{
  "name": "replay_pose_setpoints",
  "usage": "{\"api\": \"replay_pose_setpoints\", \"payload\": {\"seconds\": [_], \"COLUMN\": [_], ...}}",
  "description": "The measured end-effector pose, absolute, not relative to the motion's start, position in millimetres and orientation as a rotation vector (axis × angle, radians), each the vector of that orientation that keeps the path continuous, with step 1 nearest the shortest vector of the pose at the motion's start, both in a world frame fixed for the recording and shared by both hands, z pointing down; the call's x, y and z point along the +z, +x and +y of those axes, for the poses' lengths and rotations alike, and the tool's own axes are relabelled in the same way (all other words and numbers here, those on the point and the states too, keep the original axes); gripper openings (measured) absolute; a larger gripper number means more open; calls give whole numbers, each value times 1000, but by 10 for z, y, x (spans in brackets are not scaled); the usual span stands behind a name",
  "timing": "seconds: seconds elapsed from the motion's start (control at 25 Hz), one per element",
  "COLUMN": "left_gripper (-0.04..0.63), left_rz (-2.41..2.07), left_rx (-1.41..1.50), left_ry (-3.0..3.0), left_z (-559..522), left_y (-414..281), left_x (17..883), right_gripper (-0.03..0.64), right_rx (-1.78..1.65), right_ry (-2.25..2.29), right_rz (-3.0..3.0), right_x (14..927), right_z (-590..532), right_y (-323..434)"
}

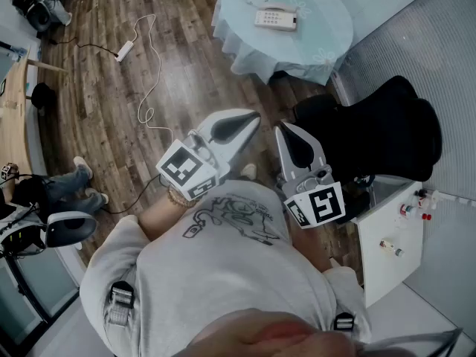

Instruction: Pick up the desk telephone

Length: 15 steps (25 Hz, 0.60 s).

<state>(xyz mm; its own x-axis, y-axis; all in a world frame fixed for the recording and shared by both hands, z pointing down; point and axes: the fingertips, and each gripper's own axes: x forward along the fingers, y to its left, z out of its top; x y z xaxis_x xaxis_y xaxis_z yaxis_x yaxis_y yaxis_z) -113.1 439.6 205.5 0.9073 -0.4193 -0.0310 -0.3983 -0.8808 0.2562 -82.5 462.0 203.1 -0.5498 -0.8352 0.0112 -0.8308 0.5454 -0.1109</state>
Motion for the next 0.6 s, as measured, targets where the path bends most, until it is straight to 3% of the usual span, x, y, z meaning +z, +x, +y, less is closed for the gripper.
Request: {"api": "replay_pose_setpoints", "payload": {"seconds": [0.6], "left_gripper": [2], "left_rz": [-635], "left_rx": [-110], "left_ry": [2804], "left_z": [4419], "left_y": [-922], "left_x": [2080], "right_gripper": [6], "right_rx": [-160], "right_ry": [-1455], "right_rz": [2694], "right_x": [1974], "right_z": [4637], "right_y": [-569]}}
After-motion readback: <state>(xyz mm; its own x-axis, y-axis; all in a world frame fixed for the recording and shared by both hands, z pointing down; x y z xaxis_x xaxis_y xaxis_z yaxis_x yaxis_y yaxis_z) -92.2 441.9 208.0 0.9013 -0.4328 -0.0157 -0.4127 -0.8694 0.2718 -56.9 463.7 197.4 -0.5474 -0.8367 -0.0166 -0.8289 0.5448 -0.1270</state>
